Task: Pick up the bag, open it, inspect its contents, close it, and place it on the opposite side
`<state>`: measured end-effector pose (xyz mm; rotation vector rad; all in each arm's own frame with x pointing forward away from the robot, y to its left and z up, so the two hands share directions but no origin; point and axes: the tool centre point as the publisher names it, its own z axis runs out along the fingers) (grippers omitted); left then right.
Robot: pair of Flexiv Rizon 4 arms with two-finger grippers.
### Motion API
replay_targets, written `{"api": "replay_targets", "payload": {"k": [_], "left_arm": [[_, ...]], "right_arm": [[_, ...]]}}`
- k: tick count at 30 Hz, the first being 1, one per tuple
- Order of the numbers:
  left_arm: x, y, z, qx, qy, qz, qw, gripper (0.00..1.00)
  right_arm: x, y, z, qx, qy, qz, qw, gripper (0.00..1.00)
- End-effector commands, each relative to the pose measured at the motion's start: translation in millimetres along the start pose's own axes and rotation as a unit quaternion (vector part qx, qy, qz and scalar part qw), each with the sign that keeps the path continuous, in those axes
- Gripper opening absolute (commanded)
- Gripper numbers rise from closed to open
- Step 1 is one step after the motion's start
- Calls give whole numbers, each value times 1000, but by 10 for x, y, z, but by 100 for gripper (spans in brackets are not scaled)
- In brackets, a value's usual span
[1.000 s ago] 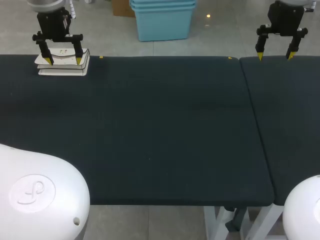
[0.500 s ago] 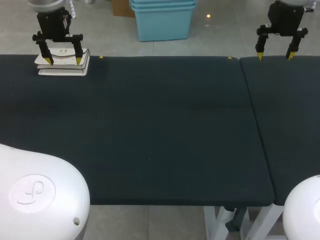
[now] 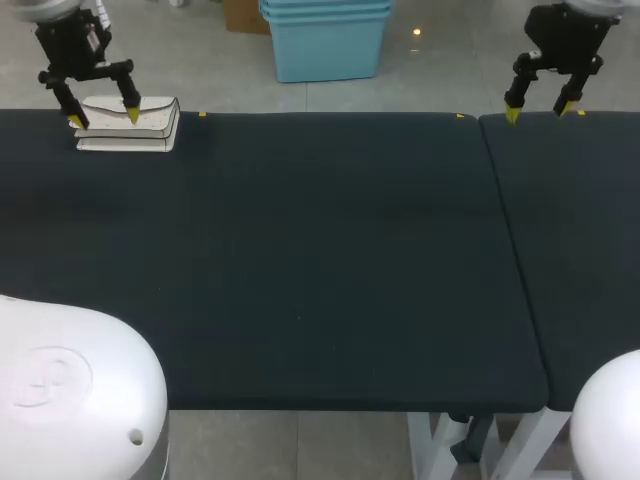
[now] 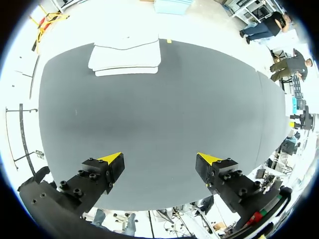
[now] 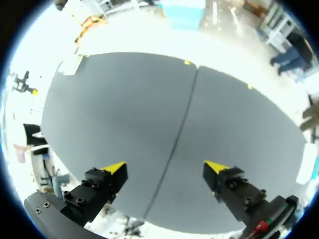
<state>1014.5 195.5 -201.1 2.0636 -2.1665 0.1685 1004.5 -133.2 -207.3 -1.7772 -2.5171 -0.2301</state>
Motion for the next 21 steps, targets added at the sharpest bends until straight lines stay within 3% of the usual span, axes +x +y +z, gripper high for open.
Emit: {"api": "replay_targets", "payload": {"k": [1,10,17,21], "left_arm": [[-280,-74,-20,4,76,9,997,100],[-644,-250,-19,14,111,9,994,100],[-851,-374,10,11,124,6,992,100],[-939,-431,19,12,126,4,992,100]], "right_arm": [[17,-90,97,-63,30,-149,986,100],[105,-83,291,-115,64,-237,963,100],[196,-156,480,-122,78,-315,938,100],[196,-156,480,-122,78,-315,938,100]]}}
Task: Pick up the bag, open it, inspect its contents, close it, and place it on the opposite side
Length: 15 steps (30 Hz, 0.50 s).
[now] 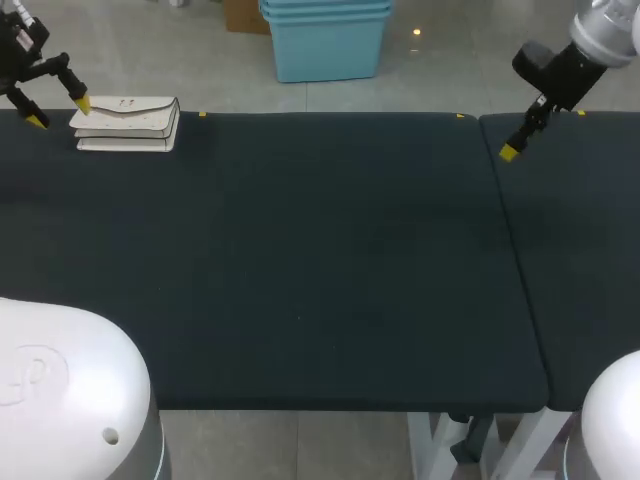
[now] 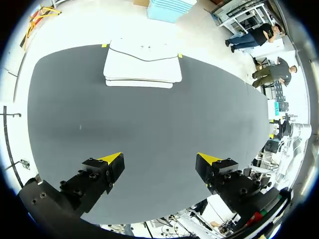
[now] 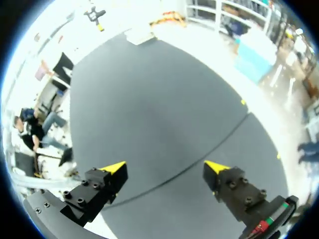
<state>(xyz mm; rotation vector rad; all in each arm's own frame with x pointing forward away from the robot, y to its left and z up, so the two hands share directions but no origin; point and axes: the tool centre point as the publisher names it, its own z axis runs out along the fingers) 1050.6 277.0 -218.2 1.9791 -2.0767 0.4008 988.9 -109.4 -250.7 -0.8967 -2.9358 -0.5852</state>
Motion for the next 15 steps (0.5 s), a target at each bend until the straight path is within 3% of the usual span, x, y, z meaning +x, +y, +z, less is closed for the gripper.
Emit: {"api": "replay_targets", "payload": {"k": [1,10,15], "left_arm": [[-117,-120,-13,-12,33,-1,999,100],[-362,-323,-21,-3,48,-18,999,100],[-527,-418,-2,-8,71,-26,997,100]], "right_arm": [[8,-57,12,-38,-2,-7,999,100],[8,-57,12,-38,-2,-7,999,100],[35,84,169,-89,-47,-97,990,100]]}}
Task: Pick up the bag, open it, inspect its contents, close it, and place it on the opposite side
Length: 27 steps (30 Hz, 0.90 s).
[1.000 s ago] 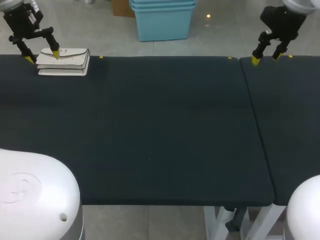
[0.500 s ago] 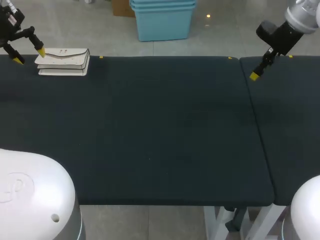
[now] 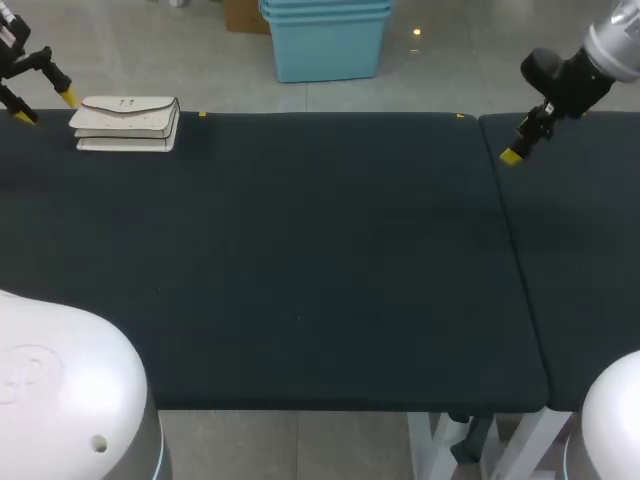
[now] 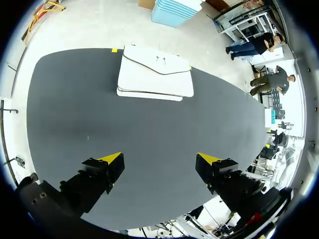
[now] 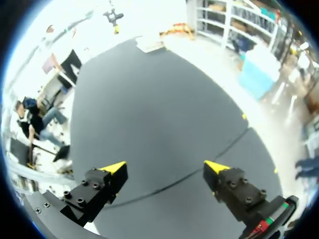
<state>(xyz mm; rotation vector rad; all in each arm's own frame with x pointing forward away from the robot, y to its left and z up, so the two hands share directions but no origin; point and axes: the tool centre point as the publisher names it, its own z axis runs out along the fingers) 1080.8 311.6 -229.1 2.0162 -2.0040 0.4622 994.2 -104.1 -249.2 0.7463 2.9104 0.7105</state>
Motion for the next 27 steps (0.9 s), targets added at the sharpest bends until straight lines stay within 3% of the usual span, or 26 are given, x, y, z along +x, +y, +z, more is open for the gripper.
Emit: {"api": "replay_targets", "payload": {"k": [1,11,27], "left_arm": [[-178,-170,16,-26,52,-3,998,100],[-343,-421,32,-34,64,-13,997,100],[-514,-796,139,-12,85,-6,996,100]], "right_arm": [[46,-6,195,-48,-43,-58,996,100],[39,-3,425,-101,-57,-136,984,100],[82,44,727,-83,43,-157,983,100]]}}
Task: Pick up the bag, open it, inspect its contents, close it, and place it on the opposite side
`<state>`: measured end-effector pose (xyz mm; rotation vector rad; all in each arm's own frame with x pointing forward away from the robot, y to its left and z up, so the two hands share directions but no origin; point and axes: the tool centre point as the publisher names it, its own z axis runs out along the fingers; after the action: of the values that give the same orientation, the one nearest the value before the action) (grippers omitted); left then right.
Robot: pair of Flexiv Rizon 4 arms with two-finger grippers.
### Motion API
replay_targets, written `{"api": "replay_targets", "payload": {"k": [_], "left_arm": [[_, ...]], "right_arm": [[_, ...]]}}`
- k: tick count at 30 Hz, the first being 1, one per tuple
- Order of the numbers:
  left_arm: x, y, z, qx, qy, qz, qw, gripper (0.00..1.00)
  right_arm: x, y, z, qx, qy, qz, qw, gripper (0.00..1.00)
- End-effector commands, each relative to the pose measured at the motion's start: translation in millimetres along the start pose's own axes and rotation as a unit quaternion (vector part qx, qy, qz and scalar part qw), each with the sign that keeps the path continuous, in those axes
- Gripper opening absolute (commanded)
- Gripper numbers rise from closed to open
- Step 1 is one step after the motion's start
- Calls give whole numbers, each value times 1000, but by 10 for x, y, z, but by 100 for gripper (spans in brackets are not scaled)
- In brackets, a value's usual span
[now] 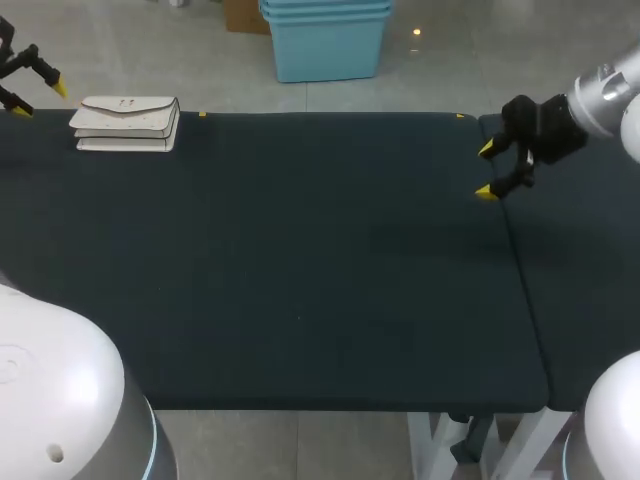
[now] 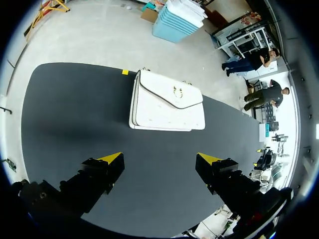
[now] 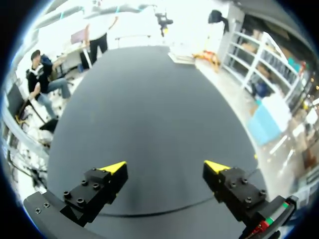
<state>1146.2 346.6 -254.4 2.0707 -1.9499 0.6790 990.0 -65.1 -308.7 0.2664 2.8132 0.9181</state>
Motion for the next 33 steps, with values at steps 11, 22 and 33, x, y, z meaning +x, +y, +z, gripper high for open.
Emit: {"api": "replay_targets", "payload": {"k": [11,22,33], "left_arm": [[-219,-391,228,-112,88,2,990,100],[-412,-590,602,-171,136,-19,976,93],[-452,-731,809,-182,161,-22,970,54]], "right_arm": [[-103,-44,94,3,66,10,998,100],[-103,-44,94,3,66,10,998,100],[-103,-44,94,3,66,10,998,100]]}}
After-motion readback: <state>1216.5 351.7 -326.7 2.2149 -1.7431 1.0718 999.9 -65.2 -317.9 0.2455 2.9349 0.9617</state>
